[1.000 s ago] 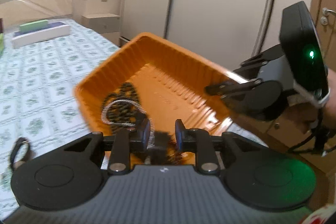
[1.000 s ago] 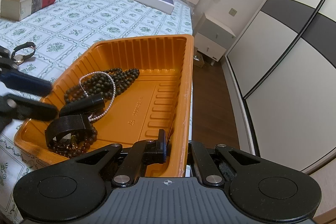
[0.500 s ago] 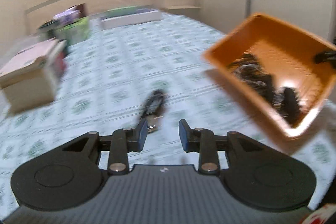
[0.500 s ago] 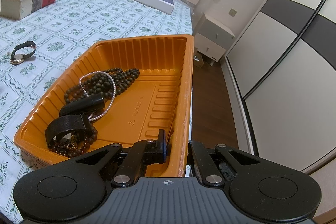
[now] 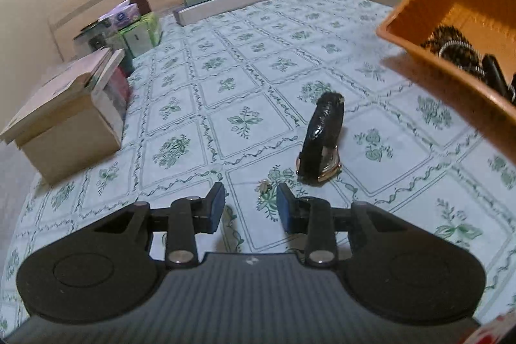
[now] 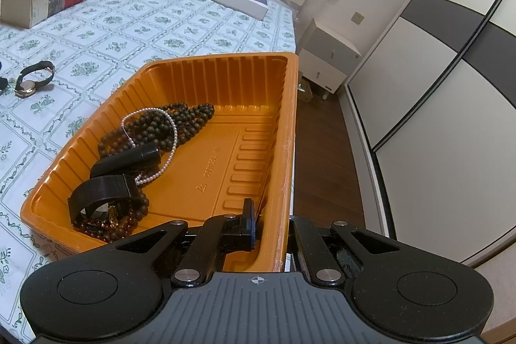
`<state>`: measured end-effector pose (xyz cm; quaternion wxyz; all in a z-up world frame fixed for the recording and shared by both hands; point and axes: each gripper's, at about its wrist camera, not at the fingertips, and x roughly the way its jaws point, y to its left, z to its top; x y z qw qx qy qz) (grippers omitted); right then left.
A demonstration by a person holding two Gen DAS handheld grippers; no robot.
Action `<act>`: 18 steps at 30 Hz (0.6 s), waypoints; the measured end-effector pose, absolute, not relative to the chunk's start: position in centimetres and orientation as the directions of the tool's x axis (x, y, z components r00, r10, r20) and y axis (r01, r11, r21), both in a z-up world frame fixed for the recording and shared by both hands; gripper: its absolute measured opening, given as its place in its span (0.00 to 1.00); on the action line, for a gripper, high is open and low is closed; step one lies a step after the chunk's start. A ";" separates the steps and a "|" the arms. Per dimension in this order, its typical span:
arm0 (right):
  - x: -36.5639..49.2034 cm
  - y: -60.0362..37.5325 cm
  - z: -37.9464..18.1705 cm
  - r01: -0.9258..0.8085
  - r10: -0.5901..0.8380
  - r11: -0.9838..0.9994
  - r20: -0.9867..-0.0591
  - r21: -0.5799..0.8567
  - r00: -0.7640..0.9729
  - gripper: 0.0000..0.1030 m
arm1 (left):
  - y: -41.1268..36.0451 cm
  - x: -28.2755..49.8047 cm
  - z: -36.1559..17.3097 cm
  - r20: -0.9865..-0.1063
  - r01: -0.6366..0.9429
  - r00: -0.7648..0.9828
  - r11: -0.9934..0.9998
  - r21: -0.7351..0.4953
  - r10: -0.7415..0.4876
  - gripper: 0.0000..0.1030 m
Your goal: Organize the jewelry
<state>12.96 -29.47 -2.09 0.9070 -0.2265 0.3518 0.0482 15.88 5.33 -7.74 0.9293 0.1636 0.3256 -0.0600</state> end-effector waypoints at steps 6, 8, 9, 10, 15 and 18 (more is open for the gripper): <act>13.0 -29.5 -2.1 -0.246 -0.072 0.894 -0.661 -0.375 0.747 0.04 | 5.1 17.0 -8.2 -0.628 0.236 0.778 0.937 0.259 -0.022 0.30; 13.0 -29.6 -2.1 -0.246 -0.072 0.894 -0.661 -0.375 0.747 0.04 | 5.2 17.3 -8.2 -0.631 0.235 0.775 0.939 0.253 -0.024 0.28; 13.0 -29.6 -2.1 -0.245 -0.072 0.894 -0.661 -0.374 0.747 0.04 | 5.3 17.4 -8.3 -0.635 0.237 0.772 0.940 0.243 -0.030 0.27; 13.0 -29.6 -2.1 -0.245 -0.072 0.894 -0.661 -0.374 0.747 0.04 | 5.3 17.5 -8.2 -0.640 0.242 0.768 0.941 0.235 -0.037 0.23; 12.9 -29.6 -2.1 -0.245 -0.072 0.894 -0.660 -0.375 0.747 0.04 | 5.0 17.6 -8.1 -0.658 0.257 0.751 0.942 0.215 -0.055 0.09; 13.0 -29.6 -2.1 -0.246 -0.072 0.894 -0.661 -0.376 0.747 0.04 | 5.0 17.6 -8.0 -0.662 0.247 0.748 0.948 0.203 -0.053 0.07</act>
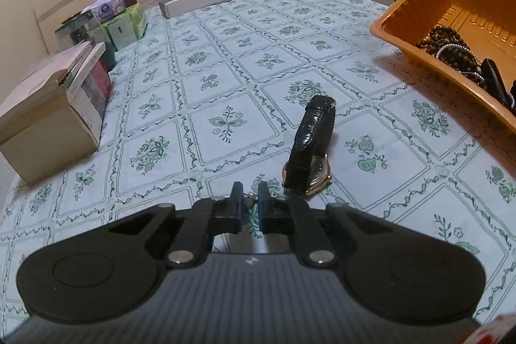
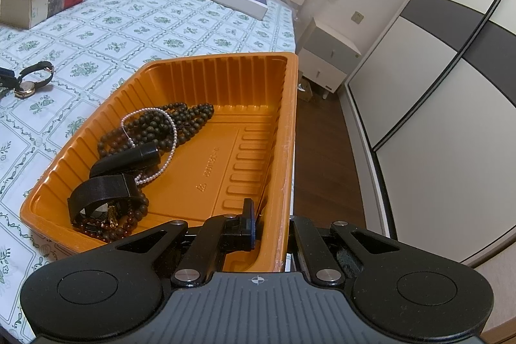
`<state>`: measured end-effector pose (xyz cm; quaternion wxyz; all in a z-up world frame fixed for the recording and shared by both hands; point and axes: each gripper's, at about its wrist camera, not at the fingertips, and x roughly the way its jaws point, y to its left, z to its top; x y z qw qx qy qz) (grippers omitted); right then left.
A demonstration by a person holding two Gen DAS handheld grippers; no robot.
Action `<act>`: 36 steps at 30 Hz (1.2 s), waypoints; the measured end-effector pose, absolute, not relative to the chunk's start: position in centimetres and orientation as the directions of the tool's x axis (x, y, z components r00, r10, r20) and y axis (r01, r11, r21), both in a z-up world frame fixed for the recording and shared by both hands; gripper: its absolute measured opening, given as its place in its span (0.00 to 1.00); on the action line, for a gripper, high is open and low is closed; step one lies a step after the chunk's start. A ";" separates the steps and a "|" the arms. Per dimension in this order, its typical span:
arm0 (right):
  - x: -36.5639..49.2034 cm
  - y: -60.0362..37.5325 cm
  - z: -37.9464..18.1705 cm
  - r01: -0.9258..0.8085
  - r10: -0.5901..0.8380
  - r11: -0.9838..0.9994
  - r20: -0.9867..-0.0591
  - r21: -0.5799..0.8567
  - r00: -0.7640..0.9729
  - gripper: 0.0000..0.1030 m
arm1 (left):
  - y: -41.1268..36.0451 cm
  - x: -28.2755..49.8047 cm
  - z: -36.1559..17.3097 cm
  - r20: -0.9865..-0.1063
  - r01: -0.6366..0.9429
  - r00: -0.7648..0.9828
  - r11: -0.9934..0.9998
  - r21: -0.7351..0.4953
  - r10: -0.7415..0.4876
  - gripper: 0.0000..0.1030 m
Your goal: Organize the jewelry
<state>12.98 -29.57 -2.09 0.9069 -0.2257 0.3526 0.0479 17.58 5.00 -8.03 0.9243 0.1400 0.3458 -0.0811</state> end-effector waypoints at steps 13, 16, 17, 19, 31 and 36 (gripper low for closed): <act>13.0 -29.6 -2.1 -0.245 -0.073 0.894 -0.661 -0.376 0.747 0.04 | 3.6 13.4 -4.8 -0.634 0.243 0.761 0.967 0.083 -0.137 0.07; 13.0 -29.6 -2.0 -0.245 -0.073 0.894 -0.661 -0.375 0.746 0.04 | 2.1 12.4 -3.9 -0.620 0.271 0.762 0.962 0.041 -0.189 0.07; 13.0 -29.6 -2.0 -0.246 -0.073 0.894 -0.661 -0.375 0.747 0.04 | 1.6 12.1 -3.7 -0.615 0.284 0.760 0.958 0.027 -0.208 0.07; 13.0 -29.6 -2.0 -0.246 -0.073 0.894 -0.661 -0.376 0.747 0.04 | 0.0 11.6 -3.1 -0.601 0.328 0.755 0.945 -0.001 -0.263 0.07; 12.9 -29.5 -1.8 -0.247 -0.068 0.894 -0.659 -0.373 0.749 0.04 | -9.7 10.8 -1.0 -0.535 0.554 0.664 0.824 -0.116 -0.522 0.07; 13.0 -29.6 -1.8 -0.245 -0.066 0.897 -0.659 -0.368 0.750 0.04 | -11.1 10.2 -1.5 -0.549 0.585 0.637 0.803 -0.113 -0.541 0.07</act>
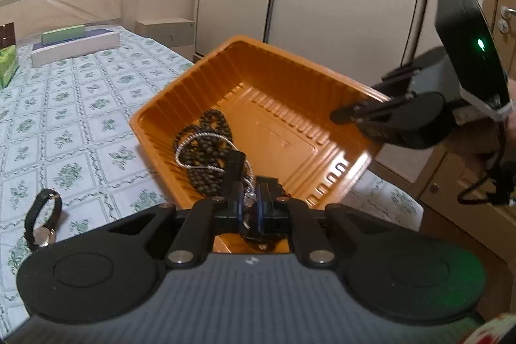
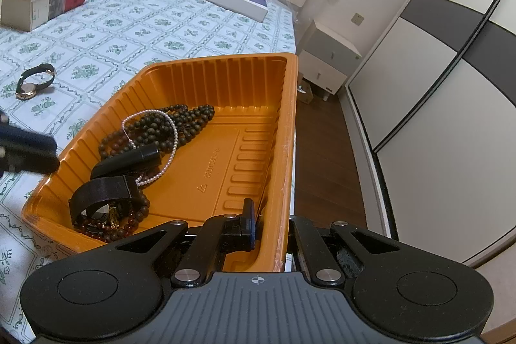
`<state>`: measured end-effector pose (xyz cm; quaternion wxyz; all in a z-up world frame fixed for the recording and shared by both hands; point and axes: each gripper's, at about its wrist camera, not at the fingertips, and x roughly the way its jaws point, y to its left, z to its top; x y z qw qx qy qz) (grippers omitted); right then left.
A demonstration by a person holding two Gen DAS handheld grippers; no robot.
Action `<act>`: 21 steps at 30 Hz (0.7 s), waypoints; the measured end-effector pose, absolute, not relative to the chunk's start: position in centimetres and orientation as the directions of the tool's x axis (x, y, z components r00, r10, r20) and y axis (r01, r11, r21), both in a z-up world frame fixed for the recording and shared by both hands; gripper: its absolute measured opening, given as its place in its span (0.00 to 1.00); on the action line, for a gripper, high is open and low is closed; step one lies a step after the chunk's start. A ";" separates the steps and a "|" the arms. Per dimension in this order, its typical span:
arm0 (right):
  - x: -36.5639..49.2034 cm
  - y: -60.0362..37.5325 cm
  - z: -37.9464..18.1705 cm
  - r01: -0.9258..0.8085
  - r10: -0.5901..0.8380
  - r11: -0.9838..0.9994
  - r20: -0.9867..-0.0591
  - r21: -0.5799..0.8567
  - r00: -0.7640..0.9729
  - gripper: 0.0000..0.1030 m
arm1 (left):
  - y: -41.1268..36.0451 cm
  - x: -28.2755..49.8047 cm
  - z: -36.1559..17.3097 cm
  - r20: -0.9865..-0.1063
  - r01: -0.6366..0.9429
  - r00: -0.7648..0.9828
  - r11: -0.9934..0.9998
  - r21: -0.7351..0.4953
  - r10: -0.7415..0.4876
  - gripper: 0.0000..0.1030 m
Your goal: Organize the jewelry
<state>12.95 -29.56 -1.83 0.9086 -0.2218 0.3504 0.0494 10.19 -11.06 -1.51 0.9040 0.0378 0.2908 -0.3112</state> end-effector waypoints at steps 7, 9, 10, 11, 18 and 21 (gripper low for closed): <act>12.9 -29.6 -1.9 -0.245 -0.064 0.898 -0.658 -0.366 0.750 0.04 | -11.5 9.5 -2.3 -0.578 0.593 0.613 0.797 -0.113 -0.538 0.12; 12.9 -29.7 -1.9 -0.245 -0.064 0.898 -0.658 -0.366 0.750 0.04 | -11.4 9.5 -2.4 -0.575 0.594 0.619 0.798 -0.103 -0.534 0.22; 12.9 -29.7 -1.9 -0.245 -0.064 0.898 -0.658 -0.366 0.750 0.04 | -11.2 9.3 -2.4 -0.571 0.592 0.627 0.800 -0.094 -0.531 0.22; 12.9 -29.7 -1.9 -0.245 -0.064 0.898 -0.658 -0.366 0.750 0.04 | -11.0 9.1 -2.4 -0.571 0.588 0.633 0.804 -0.086 -0.523 0.22; 12.9 -29.7 -1.9 -0.245 -0.065 0.897 -0.658 -0.367 0.750 0.04 | -7.6 8.2 -2.8 -0.571 0.517 0.693 0.855 -0.032 -0.440 0.22; 12.9 -29.7 -1.9 -0.245 -0.065 0.897 -0.658 -0.368 0.750 0.04 | -5.3 8.4 -3.1 -0.576 0.456 0.727 0.890 -0.001 -0.373 0.22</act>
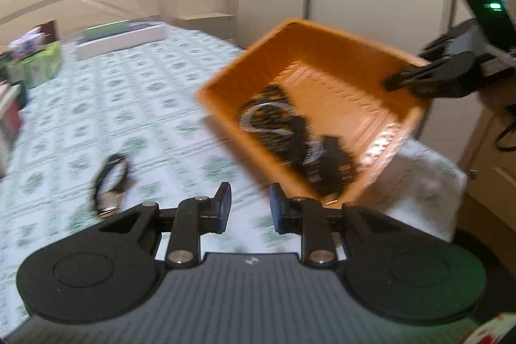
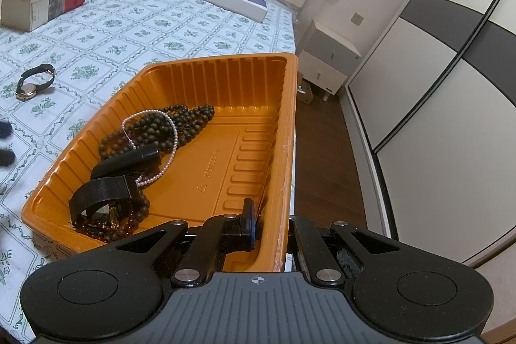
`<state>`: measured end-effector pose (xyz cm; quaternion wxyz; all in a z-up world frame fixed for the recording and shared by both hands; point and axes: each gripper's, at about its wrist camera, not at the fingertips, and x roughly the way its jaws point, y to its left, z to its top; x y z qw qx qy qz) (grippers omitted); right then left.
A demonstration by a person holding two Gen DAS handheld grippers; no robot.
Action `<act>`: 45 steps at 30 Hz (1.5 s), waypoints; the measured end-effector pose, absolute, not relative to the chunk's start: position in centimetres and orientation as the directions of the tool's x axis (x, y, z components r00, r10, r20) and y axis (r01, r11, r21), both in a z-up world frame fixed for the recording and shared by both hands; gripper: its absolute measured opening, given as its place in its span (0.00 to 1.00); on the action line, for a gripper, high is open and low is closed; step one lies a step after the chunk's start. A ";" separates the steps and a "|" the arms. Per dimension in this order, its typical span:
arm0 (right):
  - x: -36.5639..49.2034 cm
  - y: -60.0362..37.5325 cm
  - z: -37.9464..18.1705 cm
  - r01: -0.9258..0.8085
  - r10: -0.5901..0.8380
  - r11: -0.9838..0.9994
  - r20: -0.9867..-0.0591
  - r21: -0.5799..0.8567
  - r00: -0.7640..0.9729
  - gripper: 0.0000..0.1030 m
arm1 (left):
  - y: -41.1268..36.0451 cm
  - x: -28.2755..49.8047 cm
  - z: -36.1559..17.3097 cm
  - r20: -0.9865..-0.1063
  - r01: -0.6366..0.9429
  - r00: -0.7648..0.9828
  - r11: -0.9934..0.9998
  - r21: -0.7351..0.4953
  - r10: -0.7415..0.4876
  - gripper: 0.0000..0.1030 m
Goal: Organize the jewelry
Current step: 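Grasp the black watch with gold face by its strap with the left tool, then carry the black watch over the tray and release it inside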
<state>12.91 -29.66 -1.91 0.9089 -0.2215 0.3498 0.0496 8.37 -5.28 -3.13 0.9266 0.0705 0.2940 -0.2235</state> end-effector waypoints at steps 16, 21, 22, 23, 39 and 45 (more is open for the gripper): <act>12.9 -29.7 -1.9 -0.244 -0.067 0.897 -0.659 -0.368 0.749 0.04 | 2.1 15.8 -5.0 -0.603 0.249 0.788 0.961 0.120 -0.128 0.24; 12.8 -29.8 -2.0 -0.244 -0.069 0.896 -0.659 -0.371 0.749 0.04 | 2.0 18.0 -5.6 -0.619 0.267 0.773 0.956 0.123 -0.136 0.24; 12.8 -29.7 -1.9 -0.246 -0.069 0.895 -0.660 -0.372 0.748 0.04 | 2.0 18.3 -5.7 -0.622 0.273 0.771 0.954 0.127 -0.137 0.24; 12.8 -29.7 -1.9 -0.248 -0.068 0.894 -0.660 -0.373 0.748 0.04 | 1.9 18.5 -5.9 -0.626 0.279 0.767 0.951 0.130 -0.140 0.24; 12.8 -29.8 -1.8 -0.245 -0.067 0.896 -0.657 -0.370 0.751 0.04 | 7.3 14.3 -2.3 -0.615 0.185 0.787 0.970 0.155 -0.051 0.11; 12.8 -29.9 -1.7 -0.244 -0.067 0.896 -0.657 -0.371 0.751 0.04 | 8.8 12.7 -0.8 -0.595 0.143 0.803 0.979 0.147 -0.027 0.11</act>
